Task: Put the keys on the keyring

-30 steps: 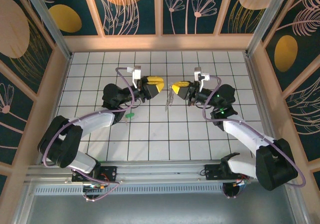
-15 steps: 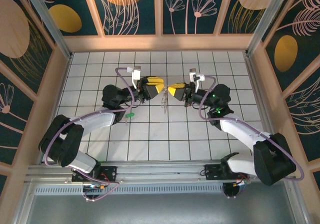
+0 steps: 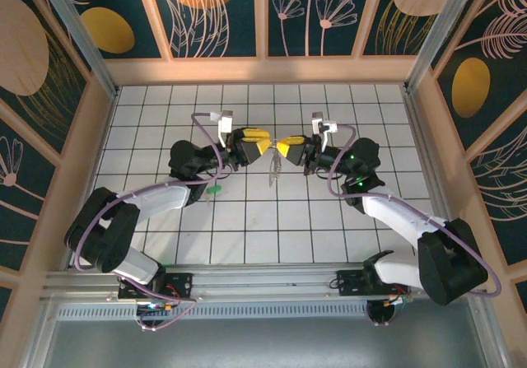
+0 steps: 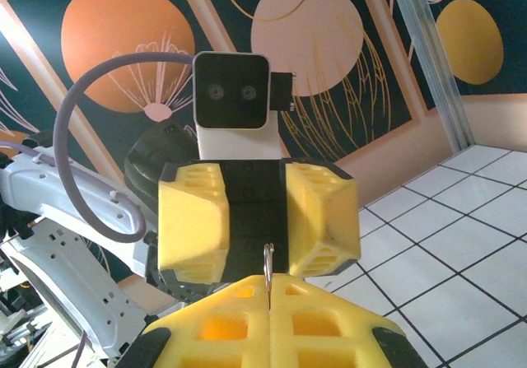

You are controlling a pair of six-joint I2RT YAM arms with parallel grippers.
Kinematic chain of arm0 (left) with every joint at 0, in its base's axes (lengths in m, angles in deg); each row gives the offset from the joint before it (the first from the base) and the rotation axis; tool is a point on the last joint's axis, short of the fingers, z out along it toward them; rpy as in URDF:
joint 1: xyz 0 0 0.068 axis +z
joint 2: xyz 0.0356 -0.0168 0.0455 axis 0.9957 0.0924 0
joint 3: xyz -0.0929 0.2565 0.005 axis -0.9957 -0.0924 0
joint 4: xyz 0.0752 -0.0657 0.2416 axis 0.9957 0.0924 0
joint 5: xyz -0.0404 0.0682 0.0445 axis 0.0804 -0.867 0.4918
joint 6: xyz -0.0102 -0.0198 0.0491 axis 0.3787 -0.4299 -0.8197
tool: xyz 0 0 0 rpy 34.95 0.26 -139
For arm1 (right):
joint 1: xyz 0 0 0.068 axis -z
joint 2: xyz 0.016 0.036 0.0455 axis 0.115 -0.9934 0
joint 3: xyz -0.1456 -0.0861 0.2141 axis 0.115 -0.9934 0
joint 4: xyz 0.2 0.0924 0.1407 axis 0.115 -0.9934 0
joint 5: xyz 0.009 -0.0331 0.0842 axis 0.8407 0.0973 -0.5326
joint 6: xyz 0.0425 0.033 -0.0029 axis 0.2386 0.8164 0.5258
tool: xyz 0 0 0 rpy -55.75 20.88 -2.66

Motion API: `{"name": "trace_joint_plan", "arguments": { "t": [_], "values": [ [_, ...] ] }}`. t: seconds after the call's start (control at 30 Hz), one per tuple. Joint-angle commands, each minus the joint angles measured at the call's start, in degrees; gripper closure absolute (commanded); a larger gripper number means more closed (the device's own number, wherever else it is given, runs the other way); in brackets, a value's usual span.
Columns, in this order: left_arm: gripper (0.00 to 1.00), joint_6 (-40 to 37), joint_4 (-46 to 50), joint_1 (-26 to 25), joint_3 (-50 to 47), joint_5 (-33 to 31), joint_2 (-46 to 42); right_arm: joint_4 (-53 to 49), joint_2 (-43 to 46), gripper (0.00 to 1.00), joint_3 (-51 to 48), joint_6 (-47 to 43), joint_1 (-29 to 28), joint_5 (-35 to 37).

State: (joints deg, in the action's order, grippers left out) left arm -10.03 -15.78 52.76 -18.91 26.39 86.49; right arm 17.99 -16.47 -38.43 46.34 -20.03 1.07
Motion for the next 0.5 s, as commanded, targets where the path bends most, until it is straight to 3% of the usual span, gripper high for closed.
{"name": "trace_joint_plan", "arguments": {
  "t": [0.0, 0.47],
  "values": [
    [0.62, -0.2, -1.8, -0.4, 1.2, 1.8, 1.2, 3.7, 0.9, 1.0, 2.1, 0.6, -0.8, -0.1],
    [0.62, -0.2, -2.2, -0.8, 1.5, 1.7, 1.5, 3.0, 0.1, 1.0, 2.4, 0.0, -1.5, 0.2]
  ]
}}
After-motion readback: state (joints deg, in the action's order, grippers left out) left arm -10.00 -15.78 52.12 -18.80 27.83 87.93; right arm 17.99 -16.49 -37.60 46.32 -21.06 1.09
